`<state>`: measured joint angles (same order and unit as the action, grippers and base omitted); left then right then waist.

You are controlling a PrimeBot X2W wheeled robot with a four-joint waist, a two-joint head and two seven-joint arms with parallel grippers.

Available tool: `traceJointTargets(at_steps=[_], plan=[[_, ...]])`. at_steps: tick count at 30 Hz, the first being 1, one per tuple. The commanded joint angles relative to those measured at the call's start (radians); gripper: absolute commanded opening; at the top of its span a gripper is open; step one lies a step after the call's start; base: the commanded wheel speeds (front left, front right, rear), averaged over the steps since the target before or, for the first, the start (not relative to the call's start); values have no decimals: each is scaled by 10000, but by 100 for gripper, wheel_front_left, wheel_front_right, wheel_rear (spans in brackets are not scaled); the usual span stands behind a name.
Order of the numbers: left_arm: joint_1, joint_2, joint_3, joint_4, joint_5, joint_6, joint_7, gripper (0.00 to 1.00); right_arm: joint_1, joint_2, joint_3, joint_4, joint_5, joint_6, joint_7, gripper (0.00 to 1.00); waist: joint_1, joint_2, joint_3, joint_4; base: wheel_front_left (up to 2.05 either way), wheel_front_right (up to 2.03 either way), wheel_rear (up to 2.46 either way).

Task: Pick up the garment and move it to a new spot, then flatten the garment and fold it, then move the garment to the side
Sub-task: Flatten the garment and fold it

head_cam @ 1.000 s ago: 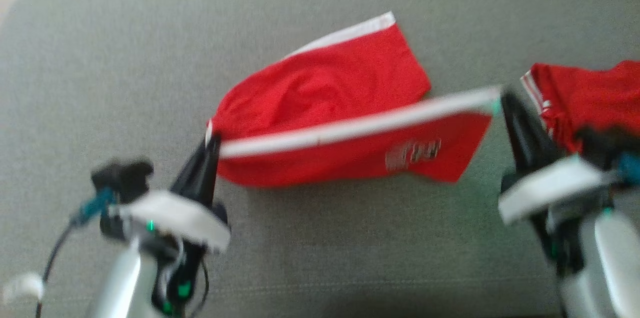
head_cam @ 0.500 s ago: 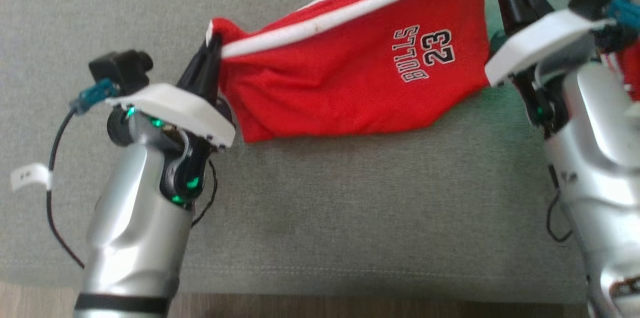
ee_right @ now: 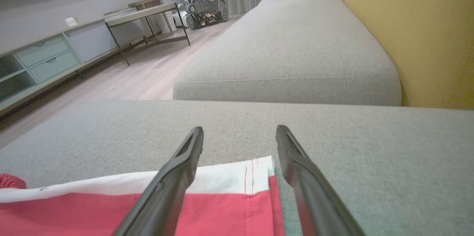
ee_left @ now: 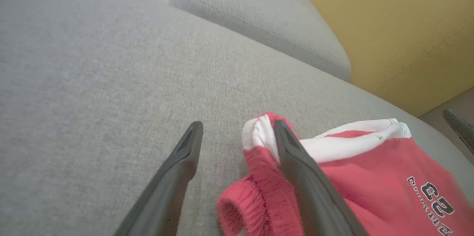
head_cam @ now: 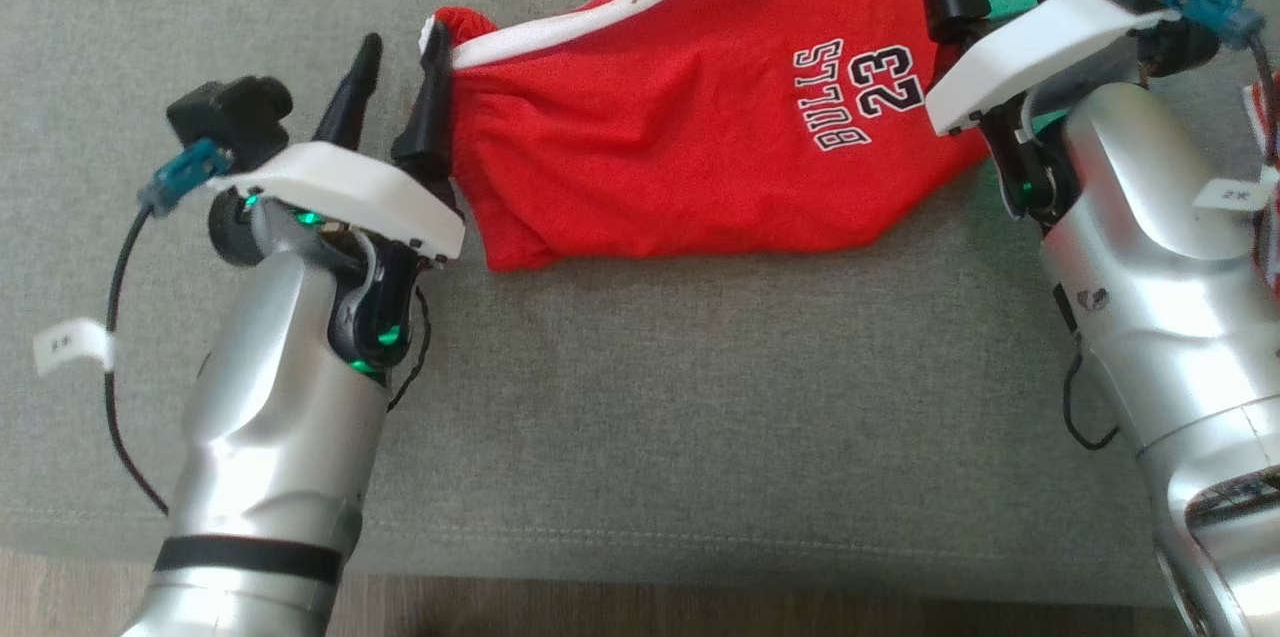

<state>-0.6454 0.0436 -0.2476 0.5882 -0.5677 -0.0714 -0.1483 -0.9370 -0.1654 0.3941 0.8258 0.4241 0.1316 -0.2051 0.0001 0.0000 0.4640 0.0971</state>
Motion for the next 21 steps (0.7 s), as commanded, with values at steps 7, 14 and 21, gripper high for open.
traceJointTargets(at_steps=[7, 14, 21], plan=[[732, 622, 466, -1290, 1102, 628, -1092, 100, 541, 75, -276, -1193, -638, -9, -554, 100, -1, 0, -569, -246, 0, 0, 0], [2320, 874, 1164, -3681, 2341, 1203, -1131, 100, 2546, 281, -1552, -3416, -1863, -9, -564, 100, -1, 0, -1188, -561, 0, 0, 0], [3944, 977, 1283, -4963, 3101, 1458, -1133, 100, 4743, 684, -2375, -5298, -2552, -9, 94, 100, -1, 0, -1828, -776, 0, 0, 0]])
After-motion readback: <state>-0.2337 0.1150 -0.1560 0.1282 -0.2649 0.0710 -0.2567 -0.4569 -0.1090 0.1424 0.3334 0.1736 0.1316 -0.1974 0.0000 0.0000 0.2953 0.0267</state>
